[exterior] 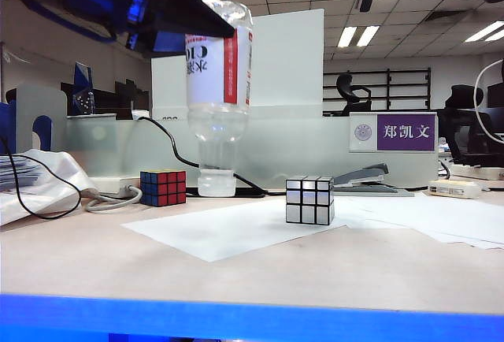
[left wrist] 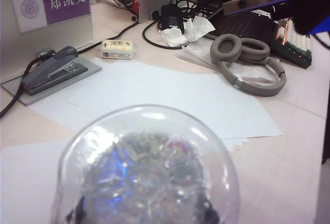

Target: Flip the plastic bottle upside down.

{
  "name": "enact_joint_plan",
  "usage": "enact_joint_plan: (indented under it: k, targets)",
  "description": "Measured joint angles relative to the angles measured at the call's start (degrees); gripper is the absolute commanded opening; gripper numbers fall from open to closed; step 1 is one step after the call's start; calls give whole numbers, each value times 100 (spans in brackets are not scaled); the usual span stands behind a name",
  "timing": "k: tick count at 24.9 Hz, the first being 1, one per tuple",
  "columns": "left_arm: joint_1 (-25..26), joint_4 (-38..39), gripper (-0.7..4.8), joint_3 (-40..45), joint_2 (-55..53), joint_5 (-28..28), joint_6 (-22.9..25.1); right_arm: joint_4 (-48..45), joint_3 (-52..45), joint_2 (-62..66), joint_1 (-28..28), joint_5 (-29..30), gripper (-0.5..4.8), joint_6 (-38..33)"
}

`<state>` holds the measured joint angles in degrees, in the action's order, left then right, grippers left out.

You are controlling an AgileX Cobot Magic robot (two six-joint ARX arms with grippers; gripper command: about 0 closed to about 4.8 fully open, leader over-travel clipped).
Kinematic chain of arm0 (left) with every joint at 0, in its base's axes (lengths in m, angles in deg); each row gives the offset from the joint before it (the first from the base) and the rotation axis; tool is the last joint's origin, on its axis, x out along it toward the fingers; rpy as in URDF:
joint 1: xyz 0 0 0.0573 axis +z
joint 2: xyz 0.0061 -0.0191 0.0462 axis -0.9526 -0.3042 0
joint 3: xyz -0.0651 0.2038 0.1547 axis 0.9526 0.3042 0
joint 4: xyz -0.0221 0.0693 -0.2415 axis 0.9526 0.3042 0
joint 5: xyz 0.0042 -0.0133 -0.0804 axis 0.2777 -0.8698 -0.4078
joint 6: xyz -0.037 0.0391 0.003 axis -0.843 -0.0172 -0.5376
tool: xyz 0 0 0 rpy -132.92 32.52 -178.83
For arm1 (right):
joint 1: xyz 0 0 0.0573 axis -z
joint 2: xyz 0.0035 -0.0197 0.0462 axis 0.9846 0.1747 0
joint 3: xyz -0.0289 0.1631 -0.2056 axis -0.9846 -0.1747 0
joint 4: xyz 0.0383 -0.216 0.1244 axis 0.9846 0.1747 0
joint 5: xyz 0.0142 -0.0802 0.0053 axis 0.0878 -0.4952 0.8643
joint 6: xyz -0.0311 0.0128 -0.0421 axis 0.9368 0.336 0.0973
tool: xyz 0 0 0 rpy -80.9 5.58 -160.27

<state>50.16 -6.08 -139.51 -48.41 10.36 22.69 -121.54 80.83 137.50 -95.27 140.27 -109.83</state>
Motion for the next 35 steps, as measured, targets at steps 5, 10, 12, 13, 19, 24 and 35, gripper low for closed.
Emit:
enact_joint_plan:
  k: [5,10,12,13,19,24,35]
  targets:
    - [0,-660,-6,2,-439,-317,33,-2,0,0,-2,11,-8,-26]
    - [2,-1491,-6,2,-1003,-382,37,-2,0,0,-2,13,-8,-28]
    - [0,-1661,-6,2,-1176,-385,39,-4,0,0,-2,15,-8,-28]
    - [-2,-1749,-6,2,-1325,-382,39,-4,0,0,-2,15,-8,-28]
    - [7,-2131,-5,-20,-1639,-446,22,-4,0,2,-2,13,-8,-11]
    - [7,-2201,137,-17,-1648,-529,15,-7,-2,0,-2,13,-8,0]
    - [7,-2369,320,-9,-1676,-531,-317,-4,0,0,-2,13,-8,0]
